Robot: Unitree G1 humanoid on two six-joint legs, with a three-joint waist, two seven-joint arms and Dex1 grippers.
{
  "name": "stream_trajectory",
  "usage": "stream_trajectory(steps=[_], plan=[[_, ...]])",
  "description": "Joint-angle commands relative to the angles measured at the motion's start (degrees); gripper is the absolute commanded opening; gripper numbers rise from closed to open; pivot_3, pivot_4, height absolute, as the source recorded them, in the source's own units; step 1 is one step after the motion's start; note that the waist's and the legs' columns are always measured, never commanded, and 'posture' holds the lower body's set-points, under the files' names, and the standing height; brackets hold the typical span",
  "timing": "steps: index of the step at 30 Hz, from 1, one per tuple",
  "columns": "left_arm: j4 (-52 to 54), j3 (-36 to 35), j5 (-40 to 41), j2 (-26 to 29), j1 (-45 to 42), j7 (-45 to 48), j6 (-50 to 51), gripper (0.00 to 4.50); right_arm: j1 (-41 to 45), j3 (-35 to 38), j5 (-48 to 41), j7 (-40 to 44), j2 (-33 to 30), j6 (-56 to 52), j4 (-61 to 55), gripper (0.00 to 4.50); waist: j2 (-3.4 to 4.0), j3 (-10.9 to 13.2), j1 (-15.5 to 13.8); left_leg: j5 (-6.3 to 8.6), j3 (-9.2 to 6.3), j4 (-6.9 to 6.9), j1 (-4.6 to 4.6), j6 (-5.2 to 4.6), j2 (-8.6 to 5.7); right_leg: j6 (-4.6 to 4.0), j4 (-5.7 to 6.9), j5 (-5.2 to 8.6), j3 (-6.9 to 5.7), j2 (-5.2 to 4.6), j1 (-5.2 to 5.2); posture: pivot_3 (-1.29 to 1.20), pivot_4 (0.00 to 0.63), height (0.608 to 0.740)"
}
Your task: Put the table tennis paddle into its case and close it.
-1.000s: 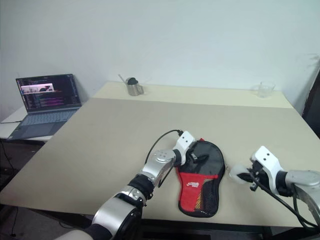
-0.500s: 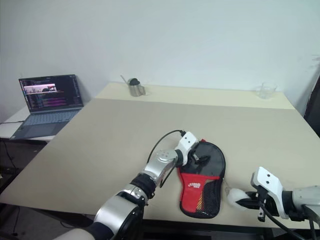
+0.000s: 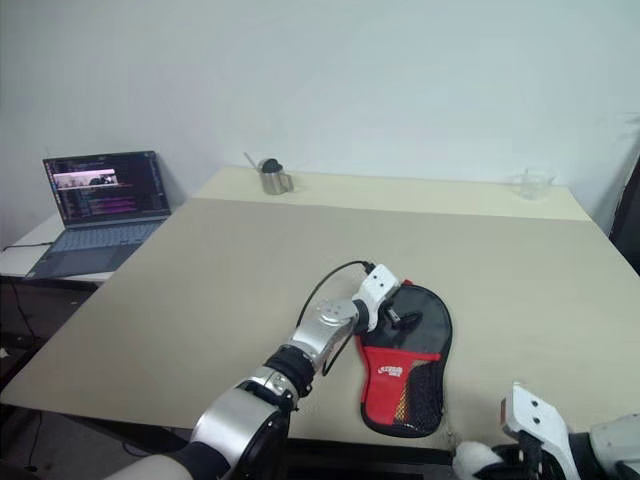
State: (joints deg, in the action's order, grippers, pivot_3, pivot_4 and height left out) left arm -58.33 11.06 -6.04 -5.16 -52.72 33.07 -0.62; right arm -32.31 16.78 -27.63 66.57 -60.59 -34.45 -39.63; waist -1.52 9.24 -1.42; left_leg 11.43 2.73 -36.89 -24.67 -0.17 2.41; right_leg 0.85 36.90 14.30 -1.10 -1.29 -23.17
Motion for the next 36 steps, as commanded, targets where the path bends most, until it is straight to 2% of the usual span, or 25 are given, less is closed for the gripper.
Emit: stream_trajectory(steps=[1,12,17,22,25,30,36], plan=[[-3.82,2.35,-2.31,-0.89,1.76,0.0,1.22,4.35,-1.43,-0.56,0.33,1.4,-0.52,1.34,-2.8,0.17,-0.01,-0.09,0.0,0.05,-0.01,0.0,0.0,0.08,0.0,0.0,-0.01,0.0,-0.02,0.0,0.0,0.0,0.15,0.74],[-4.0,2.06,-2.41,-0.81,1.4,0.07,0.96,4.35,5.17,-0.45,-1.48,-3.38,-1.78,-4.95,-5.19,0.17,0.0,-0.13,0.02,0.05,-0.22,-0.01,0.0,0.08,-0.08,-0.01,-0.01,0.01,-0.32,-0.07,0.03,0.0,0.15,0.74],[-4.18,1.81,-2.32,-0.76,1.11,-0.05,0.89,4.35,7.25,0.58,-3.79,-3.28,-2.56,-8.56,-5.81,1.78,0.01,-0.13,0.01,0.02,-0.36,0.0,-0.01,0.03,-0.09,-0.02,-0.01,0.01,-0.45,-0.07,0.07,0.0,0.15,0.74],[-4.06,1.33,-1.95,-0.14,0.78,0.45,0.22,4.35,8.1,2.71,-1.6,-2.56,-3.27,-6.8,-2.23,3.5,0.0,-0.12,0.03,-0.06,-0.41,-0.02,-0.01,-0.1,-0.09,-0.03,-0.01,0.02,-0.57,-0.1,0.1,0.0,0.15,0.74],[-3.75,0.27,-0.75,0.71,0.39,2.13,-0.7,4.35,8.52,4.08,-1.28,-1.48,-4.11,-6.62,-0.18,3.5,0.01,-0.12,0.05,-0.07,-0.43,-0.03,-0.01,-0.12,-0.09,-0.03,-0.01,0.02,-0.64,-0.11,0.1,0.0,0.15,0.74],[1.92,-2.86,5.16,5.4,-1.11,15.92,-0.21,4.35,15.42,6.1,-1.53,-0.34,-5.11,-4.38,6.33,3.5,0.16,-0.01,0.67,-0.12,-0.5,0.02,-0.08,-0.2,-0.02,-0.13,0.03,0.07,-0.82,-0.09,0.29,0.0,0.15,0.74],[19.34,-5.59,15.9,16.65,-1.73,38.0,9.51,4.35,29.41,3.01,-0.7,3.56,-6.06,2.47,19.09,3.5,-0.03,0.76,1.49,-0.14,-0.54,0.09,-0.28,-0.18,0.15,-0.22,0.18,-0.07,-0.87,0.15,-0.03,0.0,0.15,0.74]])
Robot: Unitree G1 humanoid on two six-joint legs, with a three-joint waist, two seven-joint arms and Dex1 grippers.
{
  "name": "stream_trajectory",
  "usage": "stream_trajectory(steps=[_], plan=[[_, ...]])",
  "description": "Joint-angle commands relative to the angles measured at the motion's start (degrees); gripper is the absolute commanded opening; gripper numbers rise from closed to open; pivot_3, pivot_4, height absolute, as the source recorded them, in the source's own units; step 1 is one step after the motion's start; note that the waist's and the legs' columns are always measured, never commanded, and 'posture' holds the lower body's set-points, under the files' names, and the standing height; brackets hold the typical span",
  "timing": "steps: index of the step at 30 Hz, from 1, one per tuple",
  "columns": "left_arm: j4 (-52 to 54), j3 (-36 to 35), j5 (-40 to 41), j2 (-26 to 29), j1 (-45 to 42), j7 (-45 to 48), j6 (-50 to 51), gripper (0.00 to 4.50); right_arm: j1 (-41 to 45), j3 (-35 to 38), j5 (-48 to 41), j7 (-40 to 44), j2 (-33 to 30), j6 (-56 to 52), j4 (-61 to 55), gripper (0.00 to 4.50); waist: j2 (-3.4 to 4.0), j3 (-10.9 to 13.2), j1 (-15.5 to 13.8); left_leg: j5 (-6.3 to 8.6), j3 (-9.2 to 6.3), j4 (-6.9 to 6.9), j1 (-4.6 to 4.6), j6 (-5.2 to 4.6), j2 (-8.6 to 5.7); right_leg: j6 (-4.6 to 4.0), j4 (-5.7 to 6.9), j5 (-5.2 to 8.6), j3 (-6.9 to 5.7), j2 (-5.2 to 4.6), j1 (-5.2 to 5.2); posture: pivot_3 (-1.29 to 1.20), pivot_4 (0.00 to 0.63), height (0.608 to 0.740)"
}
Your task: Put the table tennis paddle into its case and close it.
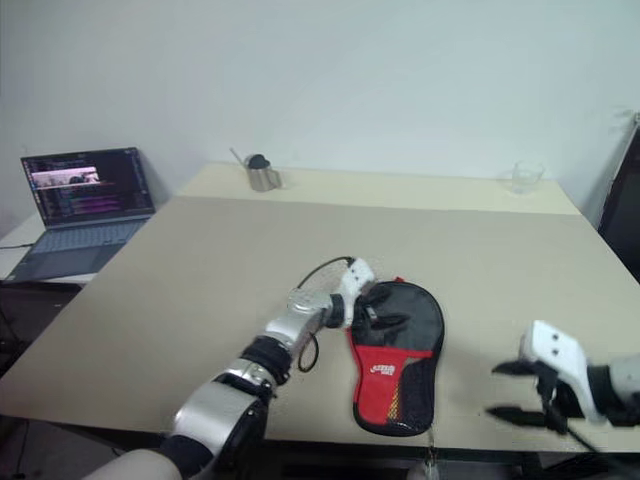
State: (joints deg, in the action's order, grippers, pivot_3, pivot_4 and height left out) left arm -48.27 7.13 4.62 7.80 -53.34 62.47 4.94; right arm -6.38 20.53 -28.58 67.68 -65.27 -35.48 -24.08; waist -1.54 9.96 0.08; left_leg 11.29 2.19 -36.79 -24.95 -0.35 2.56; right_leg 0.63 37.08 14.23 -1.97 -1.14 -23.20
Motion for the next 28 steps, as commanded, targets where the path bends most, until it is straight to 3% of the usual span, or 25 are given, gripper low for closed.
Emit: stream_trajectory(steps=[1,12,18,22,28], plan=[[11.64,-1.94,6.61,5.34,-0.8,10.82,5.59,4.35,4.5,-1.25,0.53,3.01,-1.54,4.06,4.42,3.5,0.03,0.05,-0.05,0.01,0.0,0.07,0.0,0.02,0.01,0.02,0.0,0.02,0.0,0.03,-0.01,0.0,0.15,0.74],[22.32,-9.72,14.34,39.4,-2.12,28.96,15.06,4.35,19.72,-6.36,5.04,11.43,-7.17,13.75,22.27,3.5,0.23,0.47,0.06,0.09,0.06,0.26,0.04,0.15,0.09,0.0,0.05,0.2,0.03,0.09,-0.11,0.0,0.15,0.74],[24.1,-10.45,20.45,54.38,4.74,30.03,15.08,4.35,22.1,-7.04,5.07,13.21,-7.89,14.14,22.25,3.5,0.35,0.54,0.0,0.09,0.14,0.24,0.07,0.16,0.12,-0.02,0.06,0.21,0.04,-0.08,-0.1,0.0,0.15,0.74],[26.22,-11.4,23.99,60.49,8.95,30.03,15.66,4.35,22.92,-6.64,5.47,13.84,-8.52,15.11,22.89,3.5,0.4,0.6,-0.19,0.09,0.12,0.15,0.07,0.17,0.16,-0.38,0.14,0.42,0.01,-0.3,-0.14,0.0,0.15,0.74],[30.72,-15.31,25.88,62.52,16.01,29.21,18.76,4.35,23.95,-8.48,6.02,13.78,-7.14,16.22,23.98,3.5,0.44,0.62,-0.15,0.09,0.21,0.15,0.09,0.17,0.15,-0.42,0.21,0.44,0.05,-0.37,-0.16,0.0,0.15,0.74]])
